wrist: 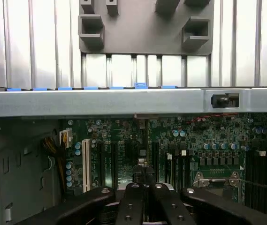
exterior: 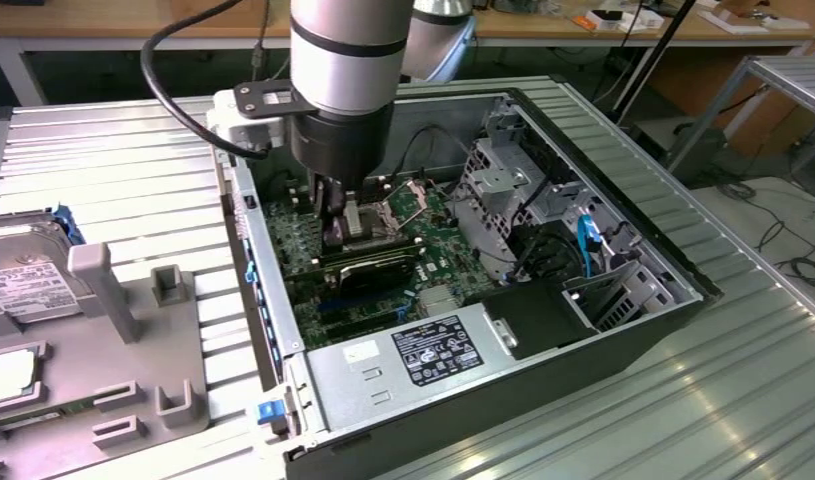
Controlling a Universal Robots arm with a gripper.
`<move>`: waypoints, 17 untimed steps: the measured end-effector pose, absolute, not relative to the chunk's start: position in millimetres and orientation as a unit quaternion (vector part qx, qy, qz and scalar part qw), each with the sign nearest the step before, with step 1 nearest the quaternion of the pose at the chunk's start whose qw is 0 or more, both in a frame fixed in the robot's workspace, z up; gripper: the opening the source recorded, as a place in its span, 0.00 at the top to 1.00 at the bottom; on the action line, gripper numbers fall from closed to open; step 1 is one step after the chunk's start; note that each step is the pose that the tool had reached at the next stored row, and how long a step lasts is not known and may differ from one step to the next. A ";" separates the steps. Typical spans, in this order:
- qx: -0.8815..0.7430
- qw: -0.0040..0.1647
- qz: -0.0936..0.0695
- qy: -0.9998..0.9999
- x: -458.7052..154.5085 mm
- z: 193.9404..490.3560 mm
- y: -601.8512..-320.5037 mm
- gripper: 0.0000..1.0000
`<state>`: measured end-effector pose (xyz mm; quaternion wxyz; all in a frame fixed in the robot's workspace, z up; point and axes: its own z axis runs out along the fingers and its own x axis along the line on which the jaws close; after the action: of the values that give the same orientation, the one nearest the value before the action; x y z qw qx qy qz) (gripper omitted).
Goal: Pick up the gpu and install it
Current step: 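Press down on the gpu until it lock into place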
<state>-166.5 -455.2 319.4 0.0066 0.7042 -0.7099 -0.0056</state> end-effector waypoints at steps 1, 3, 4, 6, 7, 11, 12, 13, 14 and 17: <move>0.704 0.007 -0.006 -0.710 -171.3 319.4 -455.2 0.89; 0.704 0.006 -0.005 -0.710 -180.6 319.5 -455.2 0.89; 0.704 0.006 -0.005 -0.710 -183.5 319.5 -455.2 0.89; 0.704 0.007 -0.005 -0.710 -188.1 319.5 -455.2 0.89; 0.704 0.007 -0.005 -0.710 -191.1 319.5 -455.2 0.89; 0.703 0.004 -0.008 -0.711 -201.2 319.3 -453.5 0.89; 0.703 0.003 -0.009 -0.711 -201.2 319.1 -452.8 0.89; 0.701 0.005 -0.012 -0.713 -201.9 319.0 -452.7 0.89; 0.699 0.005 -0.013 -0.715 -203.6 318.6 -452.7 0.89; 0.698 0.005 -0.014 -0.716 -204.6 318.1 -452.8 0.89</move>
<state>-204.6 -452.8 318.1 0.0050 0.6975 -0.7164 -0.0136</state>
